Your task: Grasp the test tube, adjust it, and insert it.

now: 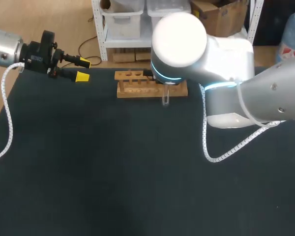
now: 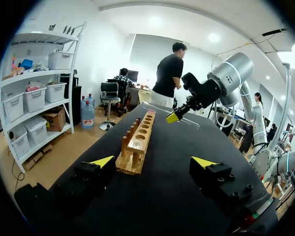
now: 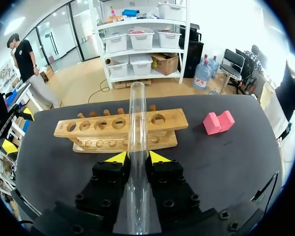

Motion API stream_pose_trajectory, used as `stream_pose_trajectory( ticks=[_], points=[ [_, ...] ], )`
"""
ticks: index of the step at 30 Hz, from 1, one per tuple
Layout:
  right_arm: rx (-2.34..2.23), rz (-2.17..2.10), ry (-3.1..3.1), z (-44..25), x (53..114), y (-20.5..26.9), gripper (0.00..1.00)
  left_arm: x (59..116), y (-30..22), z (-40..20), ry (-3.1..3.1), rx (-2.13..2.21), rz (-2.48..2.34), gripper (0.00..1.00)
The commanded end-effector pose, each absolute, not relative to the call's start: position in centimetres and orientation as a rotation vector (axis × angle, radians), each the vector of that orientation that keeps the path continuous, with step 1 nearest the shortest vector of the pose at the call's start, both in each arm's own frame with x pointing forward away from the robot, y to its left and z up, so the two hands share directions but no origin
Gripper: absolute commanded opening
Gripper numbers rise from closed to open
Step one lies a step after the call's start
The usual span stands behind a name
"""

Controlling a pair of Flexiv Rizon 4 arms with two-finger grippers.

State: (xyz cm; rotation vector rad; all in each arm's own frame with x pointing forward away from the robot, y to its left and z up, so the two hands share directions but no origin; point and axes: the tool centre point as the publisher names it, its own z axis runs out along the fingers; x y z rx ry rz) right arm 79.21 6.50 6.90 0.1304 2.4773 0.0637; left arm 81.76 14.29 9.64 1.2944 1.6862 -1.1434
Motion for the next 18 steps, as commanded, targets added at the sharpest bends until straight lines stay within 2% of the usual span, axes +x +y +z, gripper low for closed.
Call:
stream_pose_trajectory(
  ticks=[1,18],
  points=[
    [0.13,0.07,2.474,6.4,79.6,6.6,0.0,81.8,14.3,9.5,1.683,1.295,-1.143,1.0],
    [0.121,0.074,2.479,5.6,81.4,5.9,0.0,81.8,14.3,9.5,1.683,1.295,-1.143,1.0]
  ],
)
